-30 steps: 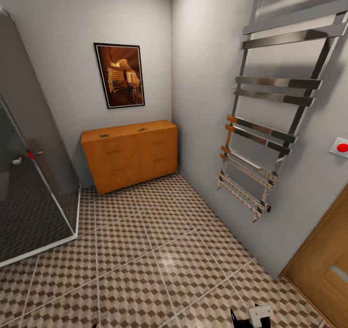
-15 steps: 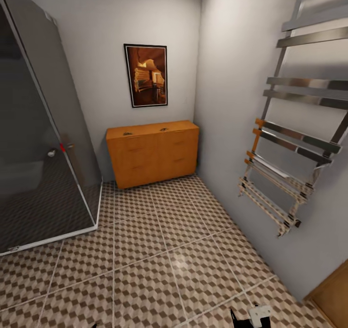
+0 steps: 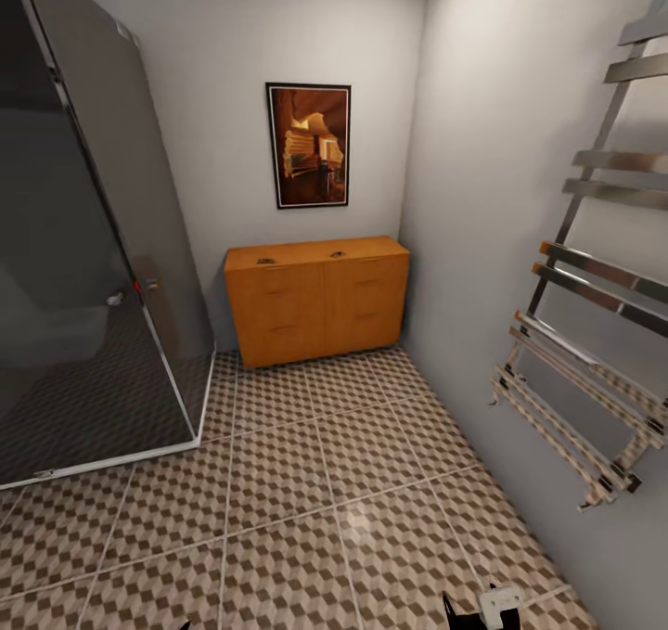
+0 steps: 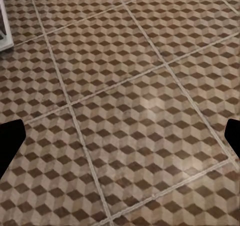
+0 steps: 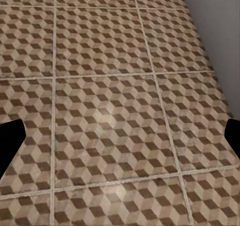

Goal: Take the four mousetraps from the cabinet in the bathroom and place them on the bathroom floor. Make sure all four end up on the same floor surface, and ensure that at least two of them are either under or directly next to the same bathroom sink.

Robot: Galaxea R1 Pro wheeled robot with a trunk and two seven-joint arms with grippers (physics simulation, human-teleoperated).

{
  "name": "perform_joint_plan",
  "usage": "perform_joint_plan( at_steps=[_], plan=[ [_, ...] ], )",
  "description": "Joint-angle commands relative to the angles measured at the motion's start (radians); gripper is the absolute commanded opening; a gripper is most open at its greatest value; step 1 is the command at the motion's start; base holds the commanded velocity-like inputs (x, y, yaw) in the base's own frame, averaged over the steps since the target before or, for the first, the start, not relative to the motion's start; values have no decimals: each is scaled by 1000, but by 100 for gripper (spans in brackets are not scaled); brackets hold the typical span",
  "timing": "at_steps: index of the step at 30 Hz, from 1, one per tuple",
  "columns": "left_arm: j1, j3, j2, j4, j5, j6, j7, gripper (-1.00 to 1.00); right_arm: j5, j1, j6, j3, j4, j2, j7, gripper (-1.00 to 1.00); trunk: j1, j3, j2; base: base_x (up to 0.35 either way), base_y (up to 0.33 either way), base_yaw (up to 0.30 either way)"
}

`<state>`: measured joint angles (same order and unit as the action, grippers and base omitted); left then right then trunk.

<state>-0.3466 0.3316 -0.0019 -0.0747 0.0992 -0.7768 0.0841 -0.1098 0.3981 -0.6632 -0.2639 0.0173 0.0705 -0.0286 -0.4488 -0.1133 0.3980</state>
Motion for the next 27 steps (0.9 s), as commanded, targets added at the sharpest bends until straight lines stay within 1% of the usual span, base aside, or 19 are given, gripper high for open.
perform_joint_plan(
  at_steps=[1, 22, 27],
  plan=[
    [-2, 9, -1, -4, 10, -6, 0, 100, -10, 1, -3, -9, 0, 0, -1, 100, -1, -2, 2, 326, -75, 18],
    [-2, 9, -1, -4, 10, -5, 0, 100, -10, 1, -3, -9, 0, -1, -2, 100, -1, -2, 2, 327, -76, 2],
    [-2, 9, -1, -4, 10, -6, 0, 100, -10, 1, -3, -9, -1, -1, -2, 100, -1, -2, 2, 327, -78, 140]
  ],
)
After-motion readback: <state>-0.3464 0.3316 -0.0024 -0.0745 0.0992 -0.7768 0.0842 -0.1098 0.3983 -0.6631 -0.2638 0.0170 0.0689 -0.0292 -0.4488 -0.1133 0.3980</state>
